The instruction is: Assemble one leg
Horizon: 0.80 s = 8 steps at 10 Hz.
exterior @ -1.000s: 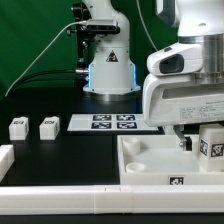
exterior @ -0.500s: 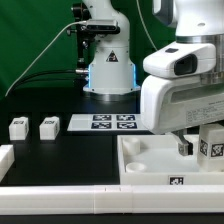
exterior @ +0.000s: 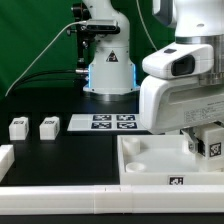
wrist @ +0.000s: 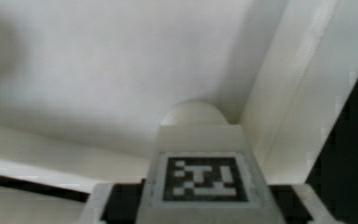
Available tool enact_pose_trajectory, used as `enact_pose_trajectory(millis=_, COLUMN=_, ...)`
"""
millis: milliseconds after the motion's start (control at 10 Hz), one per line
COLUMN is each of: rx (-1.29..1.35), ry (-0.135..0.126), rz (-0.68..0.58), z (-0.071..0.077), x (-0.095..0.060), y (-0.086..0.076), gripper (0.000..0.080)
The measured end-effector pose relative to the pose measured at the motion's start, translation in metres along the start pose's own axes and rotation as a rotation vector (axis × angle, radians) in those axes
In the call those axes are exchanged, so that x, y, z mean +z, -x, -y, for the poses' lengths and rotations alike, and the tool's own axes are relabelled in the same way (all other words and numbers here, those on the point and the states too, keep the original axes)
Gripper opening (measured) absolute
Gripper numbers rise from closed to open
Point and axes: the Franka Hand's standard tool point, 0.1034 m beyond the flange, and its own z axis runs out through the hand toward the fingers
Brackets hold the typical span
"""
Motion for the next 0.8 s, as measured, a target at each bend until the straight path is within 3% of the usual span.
enact_pose_trajectory(millis=200, rx=0.004, ry=0.0, rz=0.0, z=-0.0001, x=0.0, y=0.0, gripper=0.0284)
enact_pose_trajectory(millis=800, rx=0.811, ry=-0.012, rz=-0.022, z=0.0059, x=0.0019, y=0.0004, gripper=0.0283)
